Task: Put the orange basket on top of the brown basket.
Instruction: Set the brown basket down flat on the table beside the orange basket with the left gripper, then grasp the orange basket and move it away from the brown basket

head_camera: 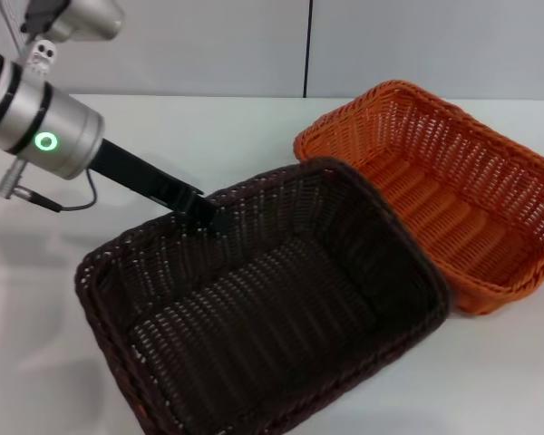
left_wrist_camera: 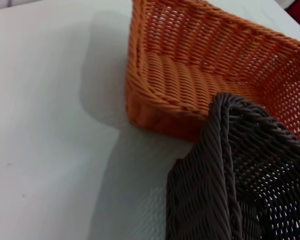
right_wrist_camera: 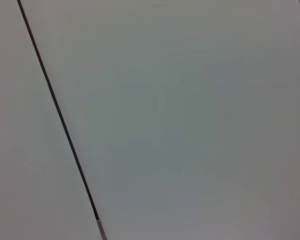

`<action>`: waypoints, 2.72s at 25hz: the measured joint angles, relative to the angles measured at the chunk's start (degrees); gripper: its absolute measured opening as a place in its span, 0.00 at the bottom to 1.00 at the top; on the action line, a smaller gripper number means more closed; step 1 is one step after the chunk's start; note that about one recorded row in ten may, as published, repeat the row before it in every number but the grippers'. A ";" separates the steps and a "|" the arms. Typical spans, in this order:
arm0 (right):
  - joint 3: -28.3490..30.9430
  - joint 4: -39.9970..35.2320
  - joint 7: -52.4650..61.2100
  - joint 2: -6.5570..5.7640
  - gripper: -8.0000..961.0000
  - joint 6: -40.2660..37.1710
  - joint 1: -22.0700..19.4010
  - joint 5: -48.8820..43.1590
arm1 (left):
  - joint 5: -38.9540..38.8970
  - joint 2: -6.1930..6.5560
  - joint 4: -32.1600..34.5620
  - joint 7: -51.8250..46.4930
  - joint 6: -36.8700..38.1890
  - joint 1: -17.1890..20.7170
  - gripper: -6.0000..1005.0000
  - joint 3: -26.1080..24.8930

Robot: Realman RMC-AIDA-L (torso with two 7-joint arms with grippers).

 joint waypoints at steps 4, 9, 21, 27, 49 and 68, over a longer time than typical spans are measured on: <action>-0.32 0.08 0.00 0.01 0.87 0.05 -0.06 -0.02 | -0.11 -0.74 -0.15 0.03 0.59 -0.33 0.21 0.34; -0.81 0.09 0.18 0.07 0.87 0.17 -0.06 -0.05 | -0.42 -1.47 -0.81 -0.21 2.33 -0.87 0.21 0.17; -14.06 -1.50 12.62 -2.78 0.87 3.85 -1.43 -0.56 | -0.90 -2.44 -3.39 0.33 8.36 -0.22 0.53 -3.40; -24.84 -13.09 46.92 -7.16 0.87 1.58 -6.88 -19.30 | -2.66 -2.53 -3.90 2.17 9.15 0.04 0.71 -4.08; 4.12 -34.60 117.67 -23.00 0.87 -56.46 2.04 -91.06 | -4.70 -2.27 -3.38 7.07 12.56 0.79 0.82 -4.45; -2.60 -24.20 122.33 -20.39 0.86 -42.40 5.92 -96.66 | -5.03 -3.36 -3.20 9.71 12.57 0.80 0.82 -4.05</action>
